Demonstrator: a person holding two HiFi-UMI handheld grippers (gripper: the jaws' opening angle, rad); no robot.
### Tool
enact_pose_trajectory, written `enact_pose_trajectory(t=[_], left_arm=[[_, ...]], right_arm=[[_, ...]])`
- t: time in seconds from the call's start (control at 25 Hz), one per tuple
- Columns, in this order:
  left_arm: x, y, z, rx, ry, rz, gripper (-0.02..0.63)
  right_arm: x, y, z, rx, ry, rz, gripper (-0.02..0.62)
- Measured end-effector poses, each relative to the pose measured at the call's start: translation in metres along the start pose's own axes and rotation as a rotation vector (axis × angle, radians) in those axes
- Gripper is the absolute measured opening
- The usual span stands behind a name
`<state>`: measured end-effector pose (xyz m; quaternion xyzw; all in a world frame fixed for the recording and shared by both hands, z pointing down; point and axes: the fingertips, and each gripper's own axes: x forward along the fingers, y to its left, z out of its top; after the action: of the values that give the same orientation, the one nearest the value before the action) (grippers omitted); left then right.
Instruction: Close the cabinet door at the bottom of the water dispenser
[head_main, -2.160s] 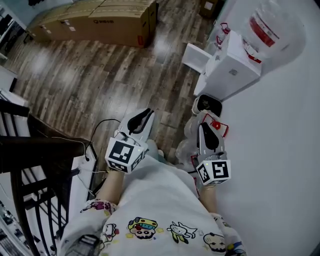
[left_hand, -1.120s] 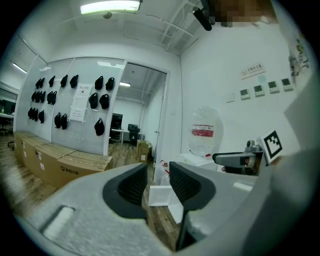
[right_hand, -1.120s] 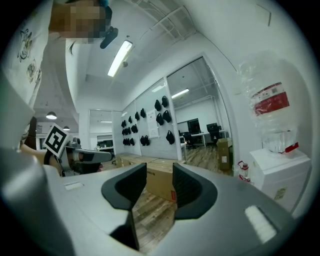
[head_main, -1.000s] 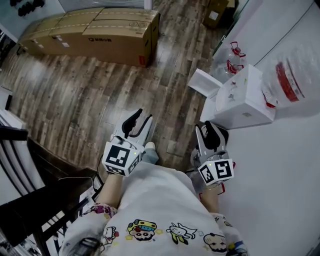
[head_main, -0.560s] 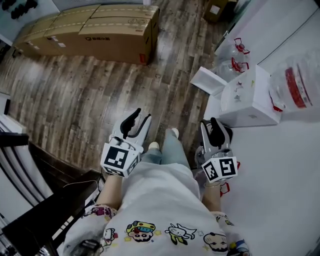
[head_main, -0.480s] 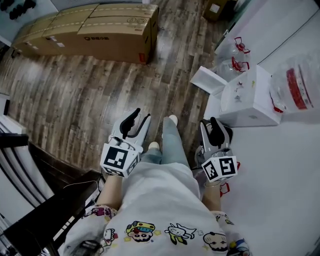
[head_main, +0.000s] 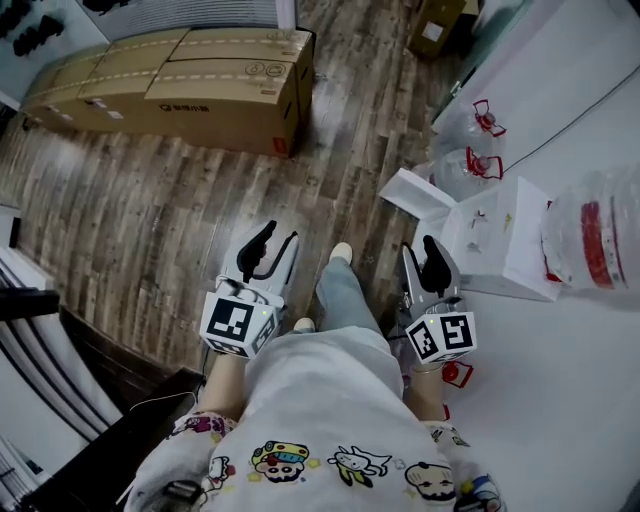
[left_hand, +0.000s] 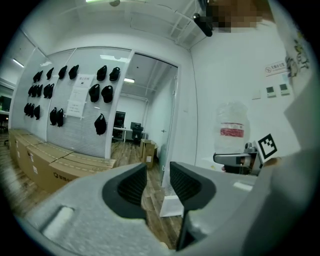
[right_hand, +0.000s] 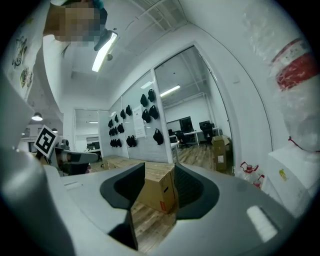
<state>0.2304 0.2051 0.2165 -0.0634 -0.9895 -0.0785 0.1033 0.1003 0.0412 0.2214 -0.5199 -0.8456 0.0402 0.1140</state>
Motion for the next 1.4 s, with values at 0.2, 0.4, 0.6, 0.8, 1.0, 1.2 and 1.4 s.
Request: enact_pose_trajectory(t=[0.2, 0.4, 0.6, 0.8, 1.0, 1.2, 1.4], left_arm=[[0.073, 0.012, 0.036, 0.011, -0.004, -0.021, 0.143], [0.142, 0.011, 0.065, 0.027, -0.016, -0.055, 0.143], [0.191, 0.007, 0.083, 0.043, -0.024, -0.082, 0.144], [0.233, 0.001, 0.09, 0.047, -0.007, -0.133, 0.144], [0.278, -0.008, 0.094, 0.056, 0.01, -0.226, 0.144], [0.34, -0.014, 0.101, 0.087, 0.035, -0.373, 0.144], [0.407, -0.022, 0.108, 0.119, 0.092, -0.565, 0.144]], right_arm=[[0.055, -0.045, 0.035, 0.002, -0.015, 0.006, 0.179], [0.09, -0.093, 0.061, 0.003, -0.029, -0.01, 0.179], [0.11, -0.126, 0.071, 0.033, -0.025, -0.023, 0.179], [0.122, -0.154, 0.08, 0.039, -0.02, -0.062, 0.181], [0.129, -0.186, 0.082, 0.065, -0.029, -0.146, 0.181], [0.142, -0.222, 0.081, 0.099, -0.047, -0.277, 0.181], [0.159, -0.256, 0.083, 0.136, -0.068, -0.453, 0.181]])
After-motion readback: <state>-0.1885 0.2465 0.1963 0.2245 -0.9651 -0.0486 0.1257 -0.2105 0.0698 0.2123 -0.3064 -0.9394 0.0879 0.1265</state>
